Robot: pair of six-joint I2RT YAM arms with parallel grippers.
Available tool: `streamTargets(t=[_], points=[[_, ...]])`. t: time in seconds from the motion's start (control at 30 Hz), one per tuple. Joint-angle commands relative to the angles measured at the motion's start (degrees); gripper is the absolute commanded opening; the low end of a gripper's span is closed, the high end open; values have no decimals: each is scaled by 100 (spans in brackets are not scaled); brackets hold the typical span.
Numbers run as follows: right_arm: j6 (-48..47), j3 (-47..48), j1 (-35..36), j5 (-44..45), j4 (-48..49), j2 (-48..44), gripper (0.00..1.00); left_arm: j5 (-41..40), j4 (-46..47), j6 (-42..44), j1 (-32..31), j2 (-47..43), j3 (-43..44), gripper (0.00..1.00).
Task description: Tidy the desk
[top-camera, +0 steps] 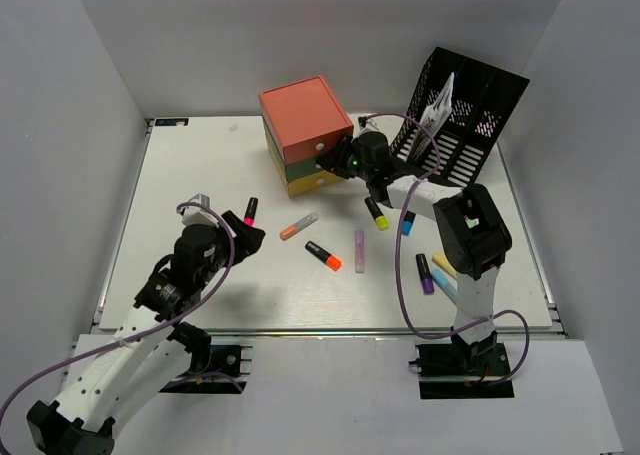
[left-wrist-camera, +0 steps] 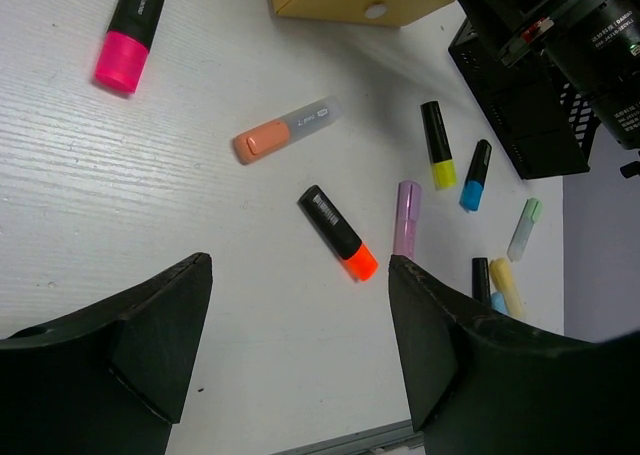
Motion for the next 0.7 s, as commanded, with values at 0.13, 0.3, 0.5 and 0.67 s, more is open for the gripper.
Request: streamTargets(t=[0.13, 0.3, 0.5, 0.67], points=[[177, 379, 26, 138, 287, 189, 44, 0, 139, -57, -21, 70, 3, 80], [257, 344, 61, 138, 295, 241, 41, 0, 95, -66, -21, 35, 12, 80], [195, 344, 61, 200, 339, 250, 25, 44, 174, -92, -21, 53, -67, 80], [81, -24, 35, 156, 584, -3, 12, 36, 429, 4, -74, 324, -129, 80]])
